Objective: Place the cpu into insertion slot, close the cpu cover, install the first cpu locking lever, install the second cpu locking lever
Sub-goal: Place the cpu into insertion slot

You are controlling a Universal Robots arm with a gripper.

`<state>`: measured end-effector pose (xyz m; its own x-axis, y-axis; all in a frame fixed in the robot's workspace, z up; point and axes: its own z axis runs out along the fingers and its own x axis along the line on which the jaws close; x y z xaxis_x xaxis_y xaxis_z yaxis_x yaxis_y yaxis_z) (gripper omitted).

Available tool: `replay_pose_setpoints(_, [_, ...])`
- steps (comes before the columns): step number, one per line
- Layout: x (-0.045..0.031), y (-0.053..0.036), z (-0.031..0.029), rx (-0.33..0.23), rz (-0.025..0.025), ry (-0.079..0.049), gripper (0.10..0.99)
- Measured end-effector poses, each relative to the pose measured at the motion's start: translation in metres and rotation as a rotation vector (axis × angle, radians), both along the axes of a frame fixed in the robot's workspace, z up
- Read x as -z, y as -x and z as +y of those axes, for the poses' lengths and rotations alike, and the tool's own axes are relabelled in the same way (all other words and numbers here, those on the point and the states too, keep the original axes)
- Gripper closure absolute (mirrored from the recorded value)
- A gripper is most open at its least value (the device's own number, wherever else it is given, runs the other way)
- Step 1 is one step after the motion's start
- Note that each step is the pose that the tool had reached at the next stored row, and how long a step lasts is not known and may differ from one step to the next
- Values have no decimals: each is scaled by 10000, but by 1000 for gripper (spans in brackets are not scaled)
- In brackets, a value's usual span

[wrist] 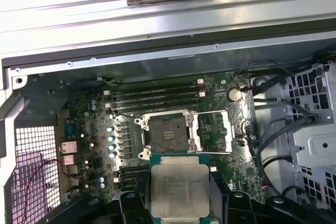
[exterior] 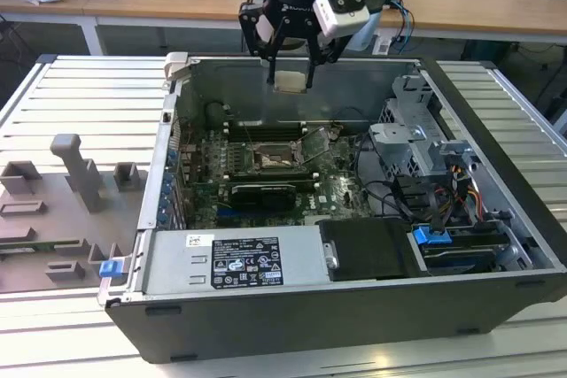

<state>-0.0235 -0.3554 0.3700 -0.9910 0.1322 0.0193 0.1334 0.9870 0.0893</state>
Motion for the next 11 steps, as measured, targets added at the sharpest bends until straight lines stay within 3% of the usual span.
replay_pose_setpoints(11, [3, 0, 0, 869, 0, 43, 545])
